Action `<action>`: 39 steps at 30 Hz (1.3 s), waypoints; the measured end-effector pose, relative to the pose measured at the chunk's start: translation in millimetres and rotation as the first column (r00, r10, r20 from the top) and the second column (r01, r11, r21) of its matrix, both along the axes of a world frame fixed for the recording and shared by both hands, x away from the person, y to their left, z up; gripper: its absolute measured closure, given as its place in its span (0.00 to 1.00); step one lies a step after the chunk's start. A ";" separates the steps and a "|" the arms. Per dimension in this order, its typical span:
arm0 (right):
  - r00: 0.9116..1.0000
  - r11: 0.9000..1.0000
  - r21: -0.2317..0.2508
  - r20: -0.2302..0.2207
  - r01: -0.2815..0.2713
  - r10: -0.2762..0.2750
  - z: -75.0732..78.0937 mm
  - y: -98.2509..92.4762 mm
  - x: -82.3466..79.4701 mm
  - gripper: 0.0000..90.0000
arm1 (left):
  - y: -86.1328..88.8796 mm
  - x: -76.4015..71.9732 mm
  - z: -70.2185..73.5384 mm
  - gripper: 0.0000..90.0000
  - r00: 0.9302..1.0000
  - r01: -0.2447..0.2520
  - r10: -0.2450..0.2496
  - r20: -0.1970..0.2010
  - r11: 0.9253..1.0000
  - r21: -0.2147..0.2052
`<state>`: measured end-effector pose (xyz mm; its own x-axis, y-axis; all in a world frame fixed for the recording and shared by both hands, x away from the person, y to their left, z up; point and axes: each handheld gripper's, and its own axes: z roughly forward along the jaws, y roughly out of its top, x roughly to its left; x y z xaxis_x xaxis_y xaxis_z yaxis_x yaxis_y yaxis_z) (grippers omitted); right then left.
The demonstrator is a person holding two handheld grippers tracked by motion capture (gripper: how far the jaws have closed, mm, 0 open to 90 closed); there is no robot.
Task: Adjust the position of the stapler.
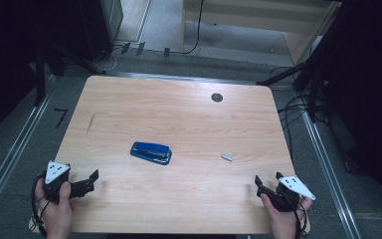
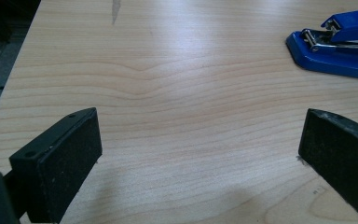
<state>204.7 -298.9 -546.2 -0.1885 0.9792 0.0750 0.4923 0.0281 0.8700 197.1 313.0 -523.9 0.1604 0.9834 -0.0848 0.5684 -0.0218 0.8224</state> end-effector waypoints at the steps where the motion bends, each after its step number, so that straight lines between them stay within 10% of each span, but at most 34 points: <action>1: 1.000 1.000 -0.001 0.006 -0.001 0.001 0.9 0.2 -0.3 0.23 | -0.3 -0.1 0.0 0.00 1.000 -0.002 0.002 0.000 1.000 0.000; 14: 0.993 0.995 -0.003 0.048 -0.104 0.104 19.8 20.8 0.1 0.27 | -10.8 1.9 0.0 0.00 1.000 0.015 -0.015 0.009 1.000 0.006; 24: 0.955 0.956 0.007 0.061 -0.292 0.291 37.4 72.6 18.0 0.31 | -14.5 4.7 -0.1 0.00 1.000 0.023 -0.023 0.013 1.000 0.018; 39: 0.912 0.913 0.001 0.034 -0.408 0.408 45.6 127.2 44.3 0.34 | -18.9 12.4 -0.5 0.06 1.000 0.026 -0.026 -0.006 0.999 0.042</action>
